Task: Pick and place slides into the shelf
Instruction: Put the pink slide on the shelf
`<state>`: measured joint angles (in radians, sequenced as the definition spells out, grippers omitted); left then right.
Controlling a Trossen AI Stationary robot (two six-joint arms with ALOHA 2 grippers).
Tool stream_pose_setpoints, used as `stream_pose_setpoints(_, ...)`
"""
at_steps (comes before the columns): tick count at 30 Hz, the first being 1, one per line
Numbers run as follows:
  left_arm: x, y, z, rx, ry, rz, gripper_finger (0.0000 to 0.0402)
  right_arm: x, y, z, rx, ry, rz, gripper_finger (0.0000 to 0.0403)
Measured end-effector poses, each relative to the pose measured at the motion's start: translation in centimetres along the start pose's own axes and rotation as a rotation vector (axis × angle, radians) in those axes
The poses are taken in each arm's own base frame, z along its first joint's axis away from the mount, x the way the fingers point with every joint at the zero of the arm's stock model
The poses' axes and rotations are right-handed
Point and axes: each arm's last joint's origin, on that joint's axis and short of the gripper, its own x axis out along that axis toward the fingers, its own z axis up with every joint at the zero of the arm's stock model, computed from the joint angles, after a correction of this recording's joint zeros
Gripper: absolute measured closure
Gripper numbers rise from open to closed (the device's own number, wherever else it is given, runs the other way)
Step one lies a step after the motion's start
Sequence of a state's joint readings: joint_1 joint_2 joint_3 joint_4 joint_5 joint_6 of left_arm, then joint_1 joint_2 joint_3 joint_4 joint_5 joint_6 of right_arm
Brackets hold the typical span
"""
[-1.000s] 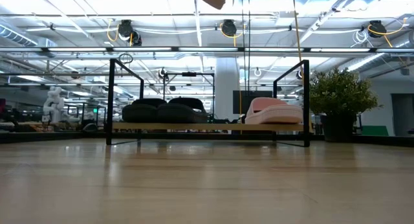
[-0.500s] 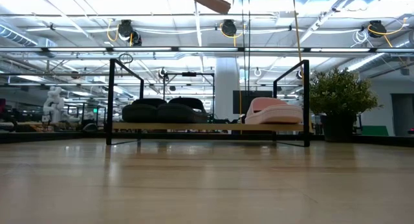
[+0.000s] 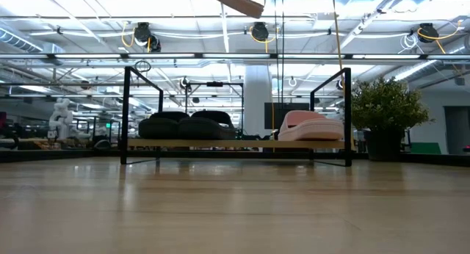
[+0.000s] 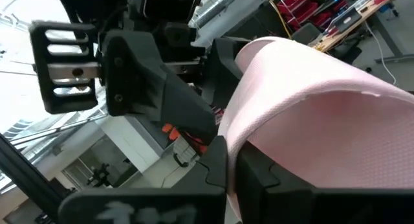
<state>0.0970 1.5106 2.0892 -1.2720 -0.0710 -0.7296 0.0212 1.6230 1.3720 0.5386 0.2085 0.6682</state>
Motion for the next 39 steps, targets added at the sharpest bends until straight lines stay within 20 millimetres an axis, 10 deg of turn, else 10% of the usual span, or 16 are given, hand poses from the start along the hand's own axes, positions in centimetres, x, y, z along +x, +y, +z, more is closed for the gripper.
stream_pose_setpoints(6,0.3,0.3,0.4,-0.013,0.030,-0.041,0.0210,0.0,0.0,-0.1,-0.002,0.011,-0.003,0.0403)
stream_pose_setpoints(14,-0.5,0.3,0.6,0.033,0.001,-0.074,0.0387,-0.1,0.1,0.1,0.000,0.007,0.014,0.0401)
stream_pose_setpoints(39,-6.9,2.7,0.5,0.037,-0.174,-0.087,0.0401,-0.3,1.4,-0.8,0.006,0.171,0.234,0.0363)
